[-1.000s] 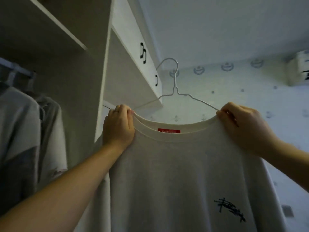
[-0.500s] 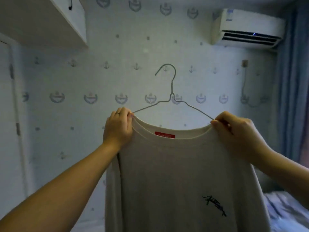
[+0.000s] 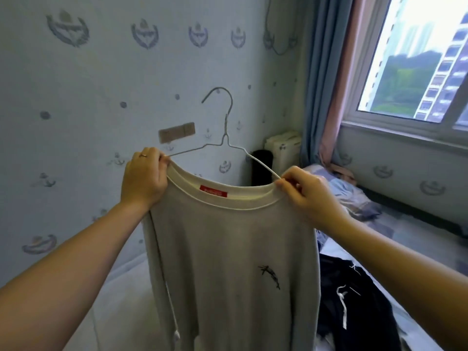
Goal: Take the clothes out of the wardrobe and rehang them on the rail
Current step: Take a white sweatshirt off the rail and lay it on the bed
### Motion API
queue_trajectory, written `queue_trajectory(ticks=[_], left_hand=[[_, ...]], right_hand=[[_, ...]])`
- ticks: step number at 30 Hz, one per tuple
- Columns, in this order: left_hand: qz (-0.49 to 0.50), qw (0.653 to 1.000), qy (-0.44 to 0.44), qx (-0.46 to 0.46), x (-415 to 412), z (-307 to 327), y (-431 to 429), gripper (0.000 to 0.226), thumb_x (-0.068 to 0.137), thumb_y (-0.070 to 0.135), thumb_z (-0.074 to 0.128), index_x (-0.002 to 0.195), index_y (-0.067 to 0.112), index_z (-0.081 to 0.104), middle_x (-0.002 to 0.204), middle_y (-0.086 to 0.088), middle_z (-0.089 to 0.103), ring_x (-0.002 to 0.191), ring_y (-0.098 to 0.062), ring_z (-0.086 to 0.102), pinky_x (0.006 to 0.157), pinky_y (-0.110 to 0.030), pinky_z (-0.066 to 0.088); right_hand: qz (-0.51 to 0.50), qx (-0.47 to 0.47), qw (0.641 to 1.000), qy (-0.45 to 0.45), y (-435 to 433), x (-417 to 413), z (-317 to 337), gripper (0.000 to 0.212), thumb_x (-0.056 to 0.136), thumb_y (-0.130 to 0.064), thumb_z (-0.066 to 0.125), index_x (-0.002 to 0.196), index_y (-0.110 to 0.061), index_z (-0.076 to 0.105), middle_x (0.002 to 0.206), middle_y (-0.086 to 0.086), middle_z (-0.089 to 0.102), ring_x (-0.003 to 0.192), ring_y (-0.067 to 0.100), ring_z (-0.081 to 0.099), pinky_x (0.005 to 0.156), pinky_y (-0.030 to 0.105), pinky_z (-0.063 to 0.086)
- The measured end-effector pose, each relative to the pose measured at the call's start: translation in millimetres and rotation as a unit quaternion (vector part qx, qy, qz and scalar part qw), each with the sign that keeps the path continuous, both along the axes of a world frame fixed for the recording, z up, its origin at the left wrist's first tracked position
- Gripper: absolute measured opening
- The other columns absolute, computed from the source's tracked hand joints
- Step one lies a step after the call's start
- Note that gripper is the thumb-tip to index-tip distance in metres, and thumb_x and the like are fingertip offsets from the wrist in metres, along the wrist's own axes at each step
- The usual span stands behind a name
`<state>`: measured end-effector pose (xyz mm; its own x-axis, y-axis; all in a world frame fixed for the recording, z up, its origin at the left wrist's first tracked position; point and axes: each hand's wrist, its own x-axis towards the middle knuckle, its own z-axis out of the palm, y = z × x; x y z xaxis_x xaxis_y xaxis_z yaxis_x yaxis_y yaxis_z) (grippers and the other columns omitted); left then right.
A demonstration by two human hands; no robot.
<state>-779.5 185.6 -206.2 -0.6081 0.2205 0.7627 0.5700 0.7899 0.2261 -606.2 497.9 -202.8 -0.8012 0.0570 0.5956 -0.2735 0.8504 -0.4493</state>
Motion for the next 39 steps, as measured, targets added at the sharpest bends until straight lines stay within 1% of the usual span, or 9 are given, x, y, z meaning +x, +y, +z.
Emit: queue_trajectory(ticks=[4,7,10,14,17,23,27,34,39], left_hand=[[-0.026,0.999,-0.034,-0.015,-54.0,-28.9,26.2,0.032,0.099,0.027,0.040,0.093,0.002,0.057,0.093,-0.024,0.060,0.086,-0.043,0.053,0.073,-0.050,0.041],[-0.044,0.997,-0.060,-0.034,-89.9,-47.8,53.9,0.031,0.098,0.027,0.041,0.095,0.001,0.059,0.096,-0.024,0.060,0.089,-0.045,0.053,0.077,-0.051,0.041],[-0.062,0.994,-0.079,-0.045,-124.3,-61.7,87.0,0.030,0.100,0.025,0.044,0.097,0.000,0.060,0.098,-0.024,0.060,0.091,-0.045,0.053,0.078,-0.050,0.040],[-0.085,0.990,-0.090,-0.064,-168.6,-82.1,143.4,0.029,0.102,0.025,0.044,0.096,0.002,0.060,0.098,-0.024,0.060,0.089,-0.044,0.053,0.076,-0.048,0.040],[-0.096,0.985,-0.116,-0.081,-198.9,-105.4,190.0,0.023,0.103,0.022,0.048,0.099,0.004,0.060,0.102,-0.023,0.060,0.092,-0.043,0.053,0.078,-0.048,0.040],[-0.116,0.967,-0.187,-0.127,-250.0,-160.2,286.5,0.031,0.101,0.029,0.040,0.100,0.006,0.061,0.105,-0.020,0.062,0.096,-0.043,0.054,0.079,-0.050,0.043],[-0.097,0.959,-0.228,-0.138,-270.3,-194.9,343.5,0.024,0.104,0.025,0.046,0.105,0.007,0.061,0.112,-0.018,0.061,0.104,-0.040,0.052,0.083,-0.047,0.039],[-0.135,0.941,-0.271,-0.150,-312.3,-259.5,418.1,0.020,0.103,0.022,0.048,0.104,0.006,0.060,0.109,-0.020,0.058,0.102,-0.041,0.049,0.084,-0.049,0.041],[-0.169,0.930,-0.299,-0.129,-354.7,-315.9,473.3,0.024,0.102,0.025,0.045,0.103,0.005,0.060,0.109,-0.020,0.058,0.102,-0.041,0.049,0.087,-0.048,0.039]], right_hand=[[-0.038,-0.032,0.998,-0.040,7.0,-30.7,-36.8,0.013,0.094,-0.027,0.061,0.081,-0.026,0.057,0.067,-0.013,0.056,0.067,-0.003,0.054,0.059,0.013,0.036],[-0.062,-0.058,0.992,-0.098,22.3,-53.1,-66.3,0.015,0.094,-0.030,0.061,0.084,-0.019,0.061,0.070,-0.010,0.059,0.066,0.002,0.054,0.064,0.025,0.044],[-0.081,-0.077,0.985,-0.133,43.7,-73.7,-88.7,0.016,0.095,-0.033,0.059,0.084,-0.022,0.060,0.070,-0.009,0.059,0.068,0.007,0.055,0.068,0.036,0.048],[-0.107,-0.114,0.974,-0.164,79.9,-101.0,-115.9,0.013,0.096,-0.034,0.058,0.083,-0.032,0.056,0.074,-0.011,0.061,0.068,0.005,0.055,0.068,0.032,0.047],[-0.126,-0.130,0.964,-0.198,117.6,-123.8,-140.1,0.020,0.097,-0.034,0.056,0.078,-0.040,0.051,0.074,-0.014,0.059,0.070,0.001,0.053,0.068,0.031,0.046],[-0.158,-0.173,0.934,-0.269,203.9,-167.1,-196.7,0.009,0.098,-0.030,0.053,0.097,-0.027,0.062,0.085,-0.015,0.063,0.078,0.000,0.055,0.074,0.033,0.049],[-0.146,-0.155,0.920,-0.330,255.5,-188.5,-230.2,0.020,0.097,-0.022,0.049,0.113,-0.026,0.062,0.102,-0.011,0.061,0.093,0.009,0.055,0.083,0.030,0.046],[-0.222,-0.171,0.893,-0.352,314.2,-219.6,-288.0,0.017,0.096,-0.016,0.050,0.106,-0.028,0.058,0.102,-0.007,0.058,0.089,0.015,0.056,0.080,0.043,0.050],[-0.312,-0.166,0.871,-0.341,349.7,-256.5,-338.7,0.022,0.097,-0.014,0.048,0.114,-0.022,0.061,0.107,-0.003,0.057,0.093,0.024,0.057,0.074,0.042,0.050]])
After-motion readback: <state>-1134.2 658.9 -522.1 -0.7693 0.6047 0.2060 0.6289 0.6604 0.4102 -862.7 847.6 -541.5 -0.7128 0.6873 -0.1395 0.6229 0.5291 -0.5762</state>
